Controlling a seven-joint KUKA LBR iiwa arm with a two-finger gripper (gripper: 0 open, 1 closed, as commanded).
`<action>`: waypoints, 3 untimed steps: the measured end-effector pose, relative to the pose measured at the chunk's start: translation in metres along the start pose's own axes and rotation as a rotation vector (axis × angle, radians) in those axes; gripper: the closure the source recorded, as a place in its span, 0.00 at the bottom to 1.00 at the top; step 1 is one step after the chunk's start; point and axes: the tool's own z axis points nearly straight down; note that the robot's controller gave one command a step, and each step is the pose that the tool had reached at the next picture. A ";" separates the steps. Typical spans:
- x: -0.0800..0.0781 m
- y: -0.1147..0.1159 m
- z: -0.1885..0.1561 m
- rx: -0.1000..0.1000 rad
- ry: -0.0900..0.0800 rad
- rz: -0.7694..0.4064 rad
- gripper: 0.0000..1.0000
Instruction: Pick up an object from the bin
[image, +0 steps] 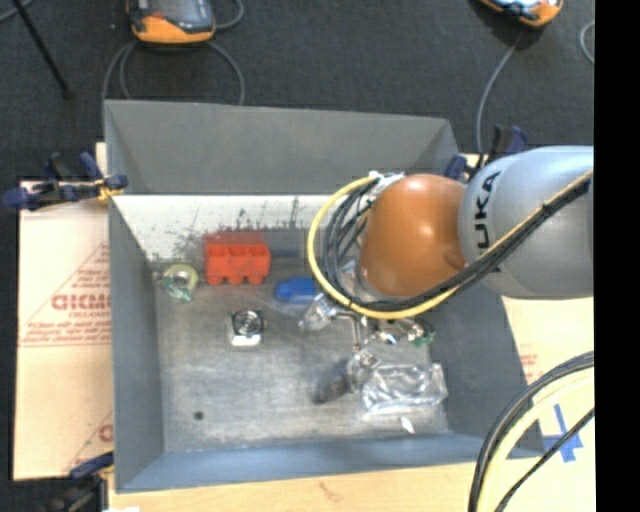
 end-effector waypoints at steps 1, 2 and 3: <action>0.014 0.000 0.039 0.002 -0.008 -0.421 0.00; 0.003 0.000 0.040 -0.003 0.001 -0.345 0.00; 0.000 -0.001 0.037 0.001 -0.005 -0.342 1.00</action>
Offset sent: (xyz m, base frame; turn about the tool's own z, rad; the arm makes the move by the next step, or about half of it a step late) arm -0.0155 -0.0083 -0.0437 -0.4229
